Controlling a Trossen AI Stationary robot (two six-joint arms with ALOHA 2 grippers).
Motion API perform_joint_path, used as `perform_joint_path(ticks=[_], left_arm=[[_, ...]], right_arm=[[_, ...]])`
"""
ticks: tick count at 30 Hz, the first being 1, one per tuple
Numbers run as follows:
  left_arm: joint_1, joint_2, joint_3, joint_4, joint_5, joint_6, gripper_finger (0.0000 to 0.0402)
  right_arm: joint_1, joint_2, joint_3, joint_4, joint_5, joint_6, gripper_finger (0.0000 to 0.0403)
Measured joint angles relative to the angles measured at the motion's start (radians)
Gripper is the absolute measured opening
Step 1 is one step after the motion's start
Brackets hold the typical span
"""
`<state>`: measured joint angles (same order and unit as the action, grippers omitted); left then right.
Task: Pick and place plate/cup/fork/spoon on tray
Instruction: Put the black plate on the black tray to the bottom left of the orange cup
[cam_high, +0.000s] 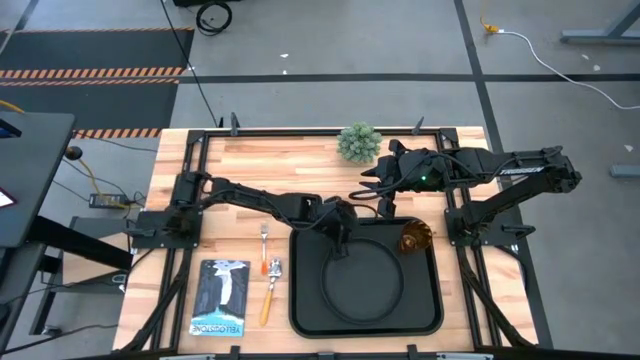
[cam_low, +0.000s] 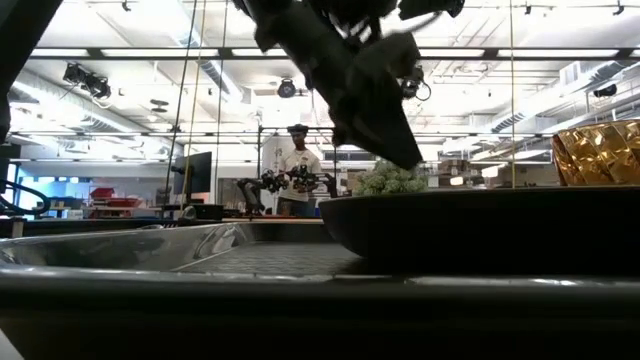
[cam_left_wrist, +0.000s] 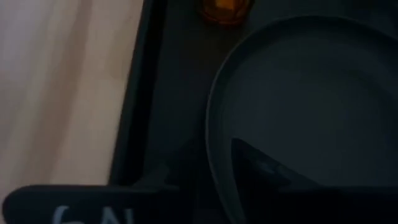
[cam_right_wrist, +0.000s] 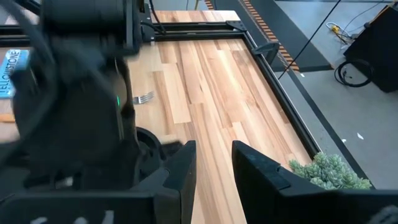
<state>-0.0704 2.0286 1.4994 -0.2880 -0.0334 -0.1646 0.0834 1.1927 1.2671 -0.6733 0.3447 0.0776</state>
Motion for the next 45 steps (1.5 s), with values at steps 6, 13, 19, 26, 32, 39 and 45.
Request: perform_joint_path(ticks=[6,13,19,26,32,39,45], left_arm=[[-0.057,-0.06,0.0,-0.146,-0.147,0.098,0.0097],[-0.166,-0.063,-0.002,-0.264,-0.343,0.128,0.0085],[-0.233,-0.063,-0.002,-0.4,-0.553,0.124,0.0077],[-0.283,-0.063,-0.005,-0.506,-0.625,0.098,0.0067],[-0.285,-0.115,-0.164,-0.441,-0.616,0.124,0.0058],[-0.285,-0.201,-0.31,-0.356,-0.475,0.124,0.0053],[-0.279,-0.235,-0.379,-0.307,-0.301,0.141,0.0052]], right_arm=[[0.001,0.0,0.0,-0.001,-0.002,0.001,0.011],[0.022,0.0,0.0,-0.001,-0.006,0.009,0.011],[0.044,0.0,0.0,-0.004,0.001,0.025,0.011],[0.05,0.0,0.0,-0.001,0.004,0.023,0.011],[0.05,0.0,0.0,-0.005,0.006,0.016,0.011],[0.049,0.0,0.0,0.004,0.035,0.001,0.011],[0.049,0.0,0.0,0.007,0.035,0.005,0.011]])
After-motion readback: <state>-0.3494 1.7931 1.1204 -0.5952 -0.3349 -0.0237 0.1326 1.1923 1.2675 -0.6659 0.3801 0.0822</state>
